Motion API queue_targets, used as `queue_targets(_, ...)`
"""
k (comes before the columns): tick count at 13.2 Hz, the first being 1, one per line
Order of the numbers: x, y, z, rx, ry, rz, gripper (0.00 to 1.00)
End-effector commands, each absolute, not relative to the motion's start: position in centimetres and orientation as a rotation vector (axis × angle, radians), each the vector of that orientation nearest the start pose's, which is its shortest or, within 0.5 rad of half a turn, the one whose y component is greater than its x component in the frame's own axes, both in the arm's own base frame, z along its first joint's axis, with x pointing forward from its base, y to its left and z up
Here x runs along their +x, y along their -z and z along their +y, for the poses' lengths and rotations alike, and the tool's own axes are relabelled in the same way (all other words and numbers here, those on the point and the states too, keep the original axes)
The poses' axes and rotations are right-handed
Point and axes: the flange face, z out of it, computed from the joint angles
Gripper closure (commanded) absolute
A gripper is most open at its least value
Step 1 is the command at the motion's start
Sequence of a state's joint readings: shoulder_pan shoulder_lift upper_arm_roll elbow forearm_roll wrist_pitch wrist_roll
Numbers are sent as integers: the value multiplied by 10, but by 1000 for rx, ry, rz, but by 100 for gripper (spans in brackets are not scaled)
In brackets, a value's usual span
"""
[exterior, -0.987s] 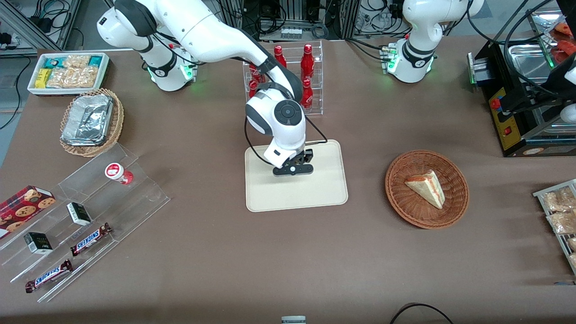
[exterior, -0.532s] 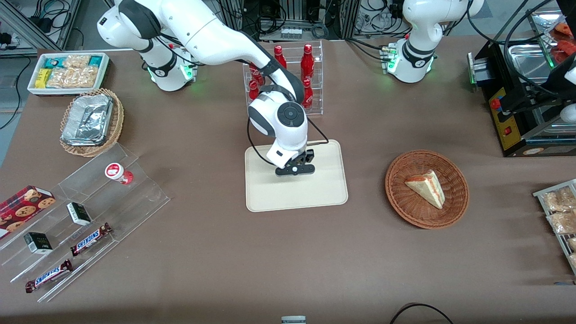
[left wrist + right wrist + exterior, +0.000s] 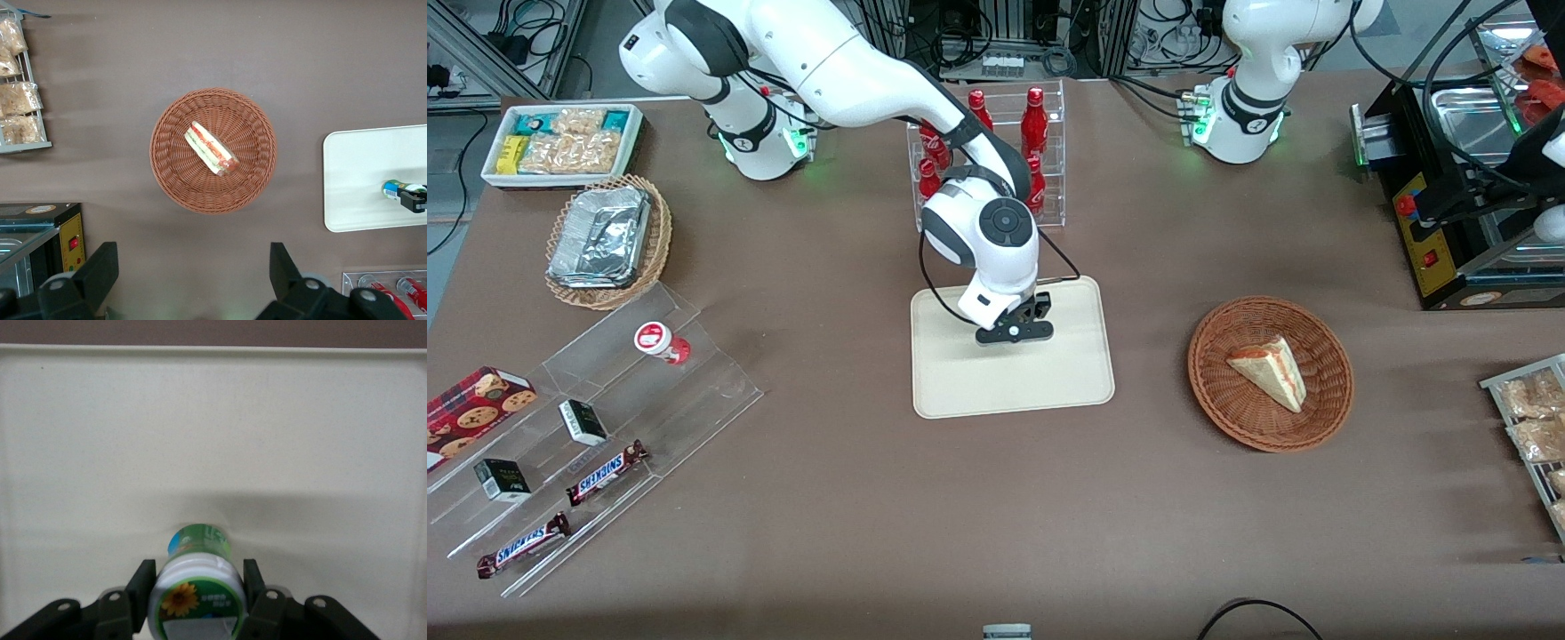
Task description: Place green gum on tray
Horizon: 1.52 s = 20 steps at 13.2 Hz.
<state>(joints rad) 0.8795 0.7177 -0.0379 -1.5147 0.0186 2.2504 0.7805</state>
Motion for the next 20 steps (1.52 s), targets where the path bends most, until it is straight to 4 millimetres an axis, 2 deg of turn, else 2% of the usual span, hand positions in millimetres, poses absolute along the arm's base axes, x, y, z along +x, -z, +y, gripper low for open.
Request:
queue_targets(1, 476, -238, 540, -3128, 63, -83, 64)
queue_targets(2, 475, -236, 540, -3129, 61, -83, 63)
queue_targets(3, 475, -235, 540, -3131, 60, -83, 49)
queue_targets(4, 477, -236, 538, -3130, 61, -78, 19)
queue_targets(5, 478, -239, 538, -3127, 67, -76, 0)
queue_targets(8, 488, -258, 531, -3107, 72, -41, 0)
queue_targets(9, 492, -281, 526, -3096, 88, -31, 0)
queue_targets(11, 503, -321, 500, -3116, 54, 13, 0)
queue_targets(13, 506, -367, 466, -3133, 16, 45, 0)
queue_targets(15, 506, -429, 416, -3128, 9, 6, 0)
queue_targets(18, 506, -507, 341, -3150, -72, -72, 0)
queue_targets(20, 503, -551, 293, -3151, -90, -37, 0)
